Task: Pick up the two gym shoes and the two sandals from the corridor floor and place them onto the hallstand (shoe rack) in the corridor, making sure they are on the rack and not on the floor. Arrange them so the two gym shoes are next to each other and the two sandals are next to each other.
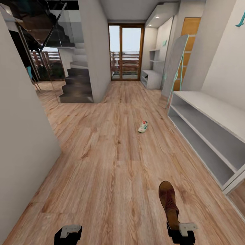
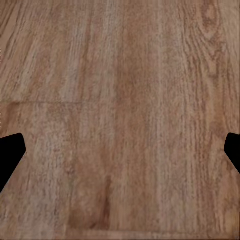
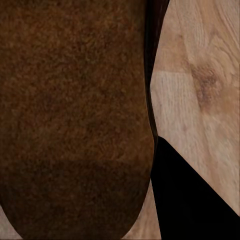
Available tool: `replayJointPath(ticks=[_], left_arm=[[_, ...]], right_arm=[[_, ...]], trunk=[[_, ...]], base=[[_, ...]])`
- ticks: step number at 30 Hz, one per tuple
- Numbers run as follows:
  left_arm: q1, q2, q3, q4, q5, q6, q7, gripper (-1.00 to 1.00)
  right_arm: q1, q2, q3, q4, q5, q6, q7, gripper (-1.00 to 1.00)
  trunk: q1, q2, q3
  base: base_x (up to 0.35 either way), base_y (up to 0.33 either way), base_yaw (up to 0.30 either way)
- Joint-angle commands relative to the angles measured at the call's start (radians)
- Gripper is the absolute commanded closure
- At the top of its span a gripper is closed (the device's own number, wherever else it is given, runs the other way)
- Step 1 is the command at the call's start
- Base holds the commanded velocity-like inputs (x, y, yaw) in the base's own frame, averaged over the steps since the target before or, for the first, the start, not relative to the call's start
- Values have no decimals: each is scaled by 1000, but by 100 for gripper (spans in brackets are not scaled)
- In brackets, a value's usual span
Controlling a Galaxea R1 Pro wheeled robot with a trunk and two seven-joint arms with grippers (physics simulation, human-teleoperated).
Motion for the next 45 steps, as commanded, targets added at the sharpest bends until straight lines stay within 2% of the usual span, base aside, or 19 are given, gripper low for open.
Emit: replayJointPath(ticks=[1, 45], left_arm=[[-1, -1, 8, 1, -7, -4, -7, -100], [-1, -1, 8, 1, -8, -4, -7, -100]], right_arm=[[-1, 0, -3, 1, 6, -2, -5, 100], [-1, -1, -3, 2, 9, -2, -5, 100]], trunk=[[0, 0, -1], [0, 0, -1]], base=[[324, 122, 0], [324, 126, 0]])
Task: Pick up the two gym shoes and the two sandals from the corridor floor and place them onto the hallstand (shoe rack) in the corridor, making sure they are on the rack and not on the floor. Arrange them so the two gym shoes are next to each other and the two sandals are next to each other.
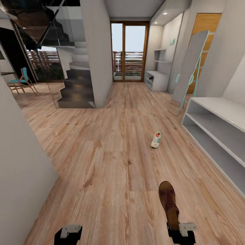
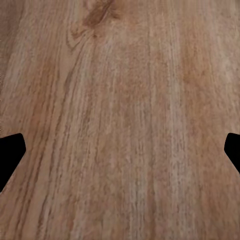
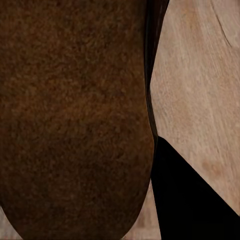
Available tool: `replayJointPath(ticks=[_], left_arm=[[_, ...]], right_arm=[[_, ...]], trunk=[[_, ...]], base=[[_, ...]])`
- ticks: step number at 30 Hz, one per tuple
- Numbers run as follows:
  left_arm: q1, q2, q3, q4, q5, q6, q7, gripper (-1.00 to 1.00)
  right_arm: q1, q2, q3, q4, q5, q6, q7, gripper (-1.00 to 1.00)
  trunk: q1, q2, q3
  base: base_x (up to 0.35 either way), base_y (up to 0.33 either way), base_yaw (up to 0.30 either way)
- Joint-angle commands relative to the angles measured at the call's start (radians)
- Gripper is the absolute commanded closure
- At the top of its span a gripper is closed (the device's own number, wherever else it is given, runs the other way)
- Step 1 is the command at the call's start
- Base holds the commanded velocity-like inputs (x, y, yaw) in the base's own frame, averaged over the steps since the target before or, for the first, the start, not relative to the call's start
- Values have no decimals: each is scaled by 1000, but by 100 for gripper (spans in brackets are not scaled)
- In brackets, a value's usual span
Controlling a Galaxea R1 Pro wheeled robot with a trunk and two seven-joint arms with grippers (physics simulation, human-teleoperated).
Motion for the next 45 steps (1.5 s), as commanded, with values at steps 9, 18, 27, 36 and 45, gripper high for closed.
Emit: replayJointPath(ticks=[9, 18, 27, 36, 45], left_arm=[[-1, -1, 8, 1, -7, -4, -7, -100], [-1, -1, 8, 1, -7, -4, -9, -100], [-1, -1, 7, 1, -7, -4, -9, -100], [-1, -1, 7, 1, -7, -4, -9, -100], [-1, -1, 7, 1, -7, -4, -8, -100]], right_arm=[[-1, 1, -3, 1, 6, -3, -5, 100], [-1, 1, -3, 0, 5, -3, -5, 100], [-1, 1, -3, -1, 5, -3, -5, 100], [-1, 1, -3, -1, 5, -3, -6, 100], [-1, 1, -3, -1, 5, -3, -6, 100]], trunk=[[0, 0, -1], [0, 0, -1], [0, 0, -1], [0, 0, -1], [0, 0, -1]], base=[[324, 125, 0], [327, 88, 0], [334, 15, 0], [336, 1, 0], [337, 0, 0]])
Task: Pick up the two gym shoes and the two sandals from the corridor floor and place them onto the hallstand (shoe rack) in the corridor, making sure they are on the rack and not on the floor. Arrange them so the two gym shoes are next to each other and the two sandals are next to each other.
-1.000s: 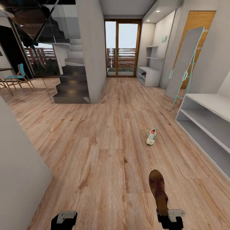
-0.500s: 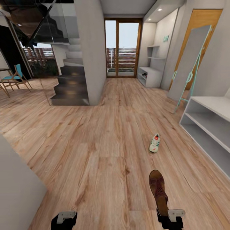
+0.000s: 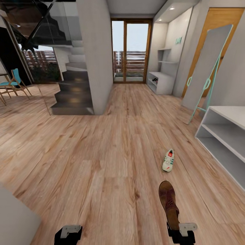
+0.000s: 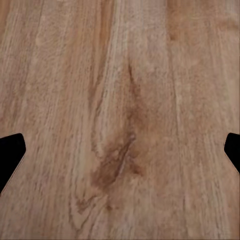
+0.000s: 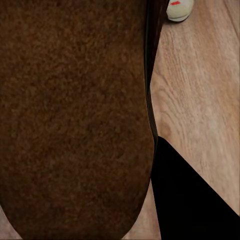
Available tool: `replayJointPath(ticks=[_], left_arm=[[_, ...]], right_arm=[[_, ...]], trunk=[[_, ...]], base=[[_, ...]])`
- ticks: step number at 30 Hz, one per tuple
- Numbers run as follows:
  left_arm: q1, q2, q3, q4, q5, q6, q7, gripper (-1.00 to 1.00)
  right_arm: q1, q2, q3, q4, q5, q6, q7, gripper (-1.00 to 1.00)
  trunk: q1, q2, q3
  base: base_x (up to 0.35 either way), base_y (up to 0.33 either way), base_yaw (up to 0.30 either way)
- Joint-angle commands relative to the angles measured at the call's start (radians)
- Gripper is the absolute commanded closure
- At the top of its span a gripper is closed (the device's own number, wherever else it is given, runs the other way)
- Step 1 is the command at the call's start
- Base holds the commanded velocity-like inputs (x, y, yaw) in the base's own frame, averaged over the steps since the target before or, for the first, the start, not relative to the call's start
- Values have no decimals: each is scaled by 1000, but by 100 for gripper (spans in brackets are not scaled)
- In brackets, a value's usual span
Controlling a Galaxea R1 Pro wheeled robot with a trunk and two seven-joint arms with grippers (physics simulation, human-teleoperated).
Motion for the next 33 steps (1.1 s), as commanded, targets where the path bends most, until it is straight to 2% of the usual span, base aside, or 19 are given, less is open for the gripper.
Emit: replayJointPath(ticks=[1, 33], left_arm=[[-1, -1, 9, 1, -7, -4, -7, -100], [-1, -1, 9, 1, -7, -4, -9, -100]], right_arm=[[-1, 0, -3, 1, 6, -2, -5, 100], [-1, -3, -4, 1, 6, -2, -6, 100]], trunk=[[0, 0, -1], [0, 0, -1]], base=[[337, 0, 0], [337, 0, 0]])
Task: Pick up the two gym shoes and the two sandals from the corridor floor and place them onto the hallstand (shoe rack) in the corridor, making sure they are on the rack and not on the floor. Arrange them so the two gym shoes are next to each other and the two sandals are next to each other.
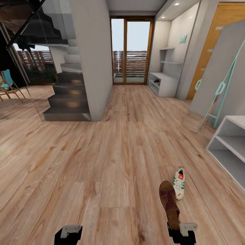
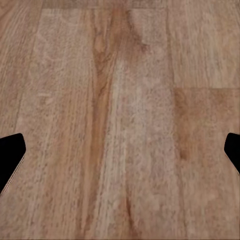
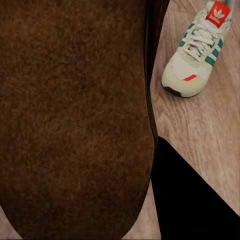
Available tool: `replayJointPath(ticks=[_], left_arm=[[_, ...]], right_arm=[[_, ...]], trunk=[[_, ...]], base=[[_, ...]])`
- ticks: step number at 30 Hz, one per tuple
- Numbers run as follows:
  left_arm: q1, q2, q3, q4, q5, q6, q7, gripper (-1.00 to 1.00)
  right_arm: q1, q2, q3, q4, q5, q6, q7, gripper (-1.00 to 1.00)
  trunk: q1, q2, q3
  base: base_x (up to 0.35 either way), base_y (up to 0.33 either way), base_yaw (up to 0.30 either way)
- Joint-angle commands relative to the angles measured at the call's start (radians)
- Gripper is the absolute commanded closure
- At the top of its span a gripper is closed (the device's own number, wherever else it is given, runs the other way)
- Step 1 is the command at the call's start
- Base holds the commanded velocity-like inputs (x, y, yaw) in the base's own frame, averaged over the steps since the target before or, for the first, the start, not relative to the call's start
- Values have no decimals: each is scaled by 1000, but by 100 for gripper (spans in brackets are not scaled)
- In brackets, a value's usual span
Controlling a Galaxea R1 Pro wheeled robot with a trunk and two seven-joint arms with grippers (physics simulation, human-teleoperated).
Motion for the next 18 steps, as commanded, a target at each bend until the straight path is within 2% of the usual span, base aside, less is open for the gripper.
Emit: replayJointPath(ticks=[1, 10, 18], left_arm=[[-1, -1, 9, 1, -7, -4, -7, -100], [-1, -1, 9, 1, -7, -4, -7, -100], [-1, -1, 9, 1, -7, -4, -7, -100]], right_arm=[[-1, 0, -3, 1, 6, -2, -5, 100], [-1, 0, -3, 1, 6, -2, -5, 100], [-1, 0, -3, 1, 6, -2, -5, 100]], trunk=[[0, 0, -1], [0, 0, 0], [0, 0, 11]], base=[[337, 0, 0], [336, 0, 0], [336, 0, 0]])
